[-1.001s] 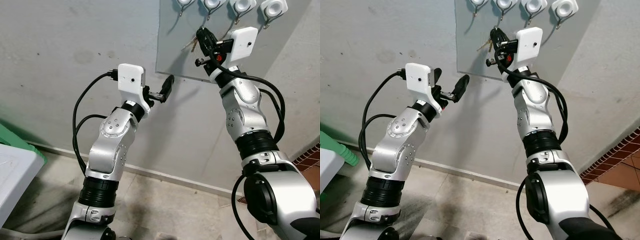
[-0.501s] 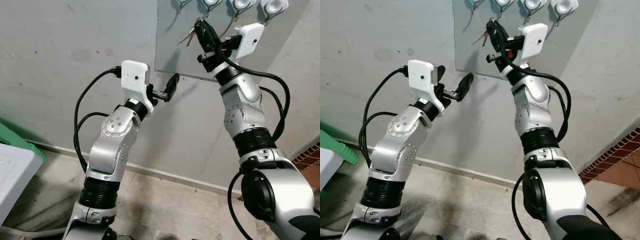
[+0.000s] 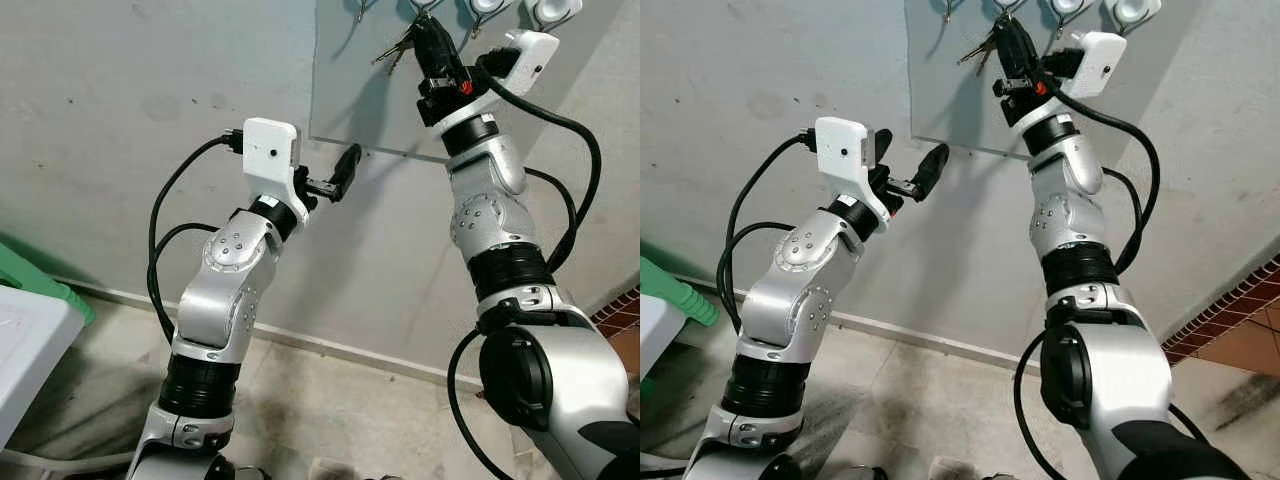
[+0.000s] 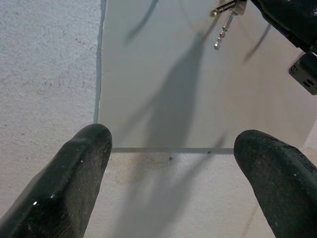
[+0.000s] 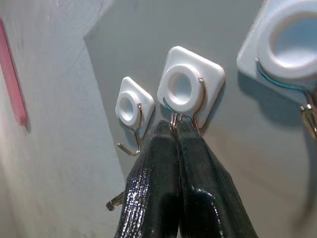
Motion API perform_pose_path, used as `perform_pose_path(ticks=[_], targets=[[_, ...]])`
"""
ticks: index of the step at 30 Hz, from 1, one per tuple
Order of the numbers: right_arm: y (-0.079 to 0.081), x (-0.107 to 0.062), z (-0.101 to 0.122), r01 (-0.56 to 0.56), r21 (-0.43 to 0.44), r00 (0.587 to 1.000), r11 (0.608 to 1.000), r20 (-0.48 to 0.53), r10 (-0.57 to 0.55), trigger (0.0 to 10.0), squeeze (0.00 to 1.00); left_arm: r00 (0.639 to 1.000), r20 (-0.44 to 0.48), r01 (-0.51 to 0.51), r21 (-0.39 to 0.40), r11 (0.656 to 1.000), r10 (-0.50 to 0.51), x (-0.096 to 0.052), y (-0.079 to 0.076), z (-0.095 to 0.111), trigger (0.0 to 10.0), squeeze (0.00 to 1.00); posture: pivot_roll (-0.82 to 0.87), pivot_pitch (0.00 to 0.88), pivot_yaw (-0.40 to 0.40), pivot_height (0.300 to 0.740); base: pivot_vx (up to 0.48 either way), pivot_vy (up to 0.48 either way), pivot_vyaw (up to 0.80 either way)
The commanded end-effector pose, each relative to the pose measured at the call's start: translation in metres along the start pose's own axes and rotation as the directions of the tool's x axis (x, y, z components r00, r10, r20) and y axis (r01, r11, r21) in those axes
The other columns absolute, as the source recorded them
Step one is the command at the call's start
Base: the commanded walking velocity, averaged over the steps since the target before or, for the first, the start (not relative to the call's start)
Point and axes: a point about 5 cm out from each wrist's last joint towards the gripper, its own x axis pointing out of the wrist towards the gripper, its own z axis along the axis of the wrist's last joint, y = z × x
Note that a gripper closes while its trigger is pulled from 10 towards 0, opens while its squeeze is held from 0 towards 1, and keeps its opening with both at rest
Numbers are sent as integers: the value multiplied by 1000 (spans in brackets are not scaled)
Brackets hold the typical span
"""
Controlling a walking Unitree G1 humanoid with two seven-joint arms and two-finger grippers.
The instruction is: Hang keys on a hook
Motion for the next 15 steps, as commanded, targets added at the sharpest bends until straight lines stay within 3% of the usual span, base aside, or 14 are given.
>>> perform_pose_path(ticks=[1,10,15], targets=[[-2,5,2,30,89,999,996,12,-31,10000,0,999,25,23,9,1000,-23,2,-4,10,10000,0,40,141,-39,740,0,0,0],[0,2,-9,61,321,998,945,-3,-64,10000,0,1000,27,15,1,1000,-15,1,-4,10,10000,0,42,143,-44,740,0,0,0],[2,0,-14,60,354,998,933,-16,-58,10000,0,1000,30,11,-1,1000,-11,2,-4,11,10000,0,42,140,-46,740,0,0,0]])
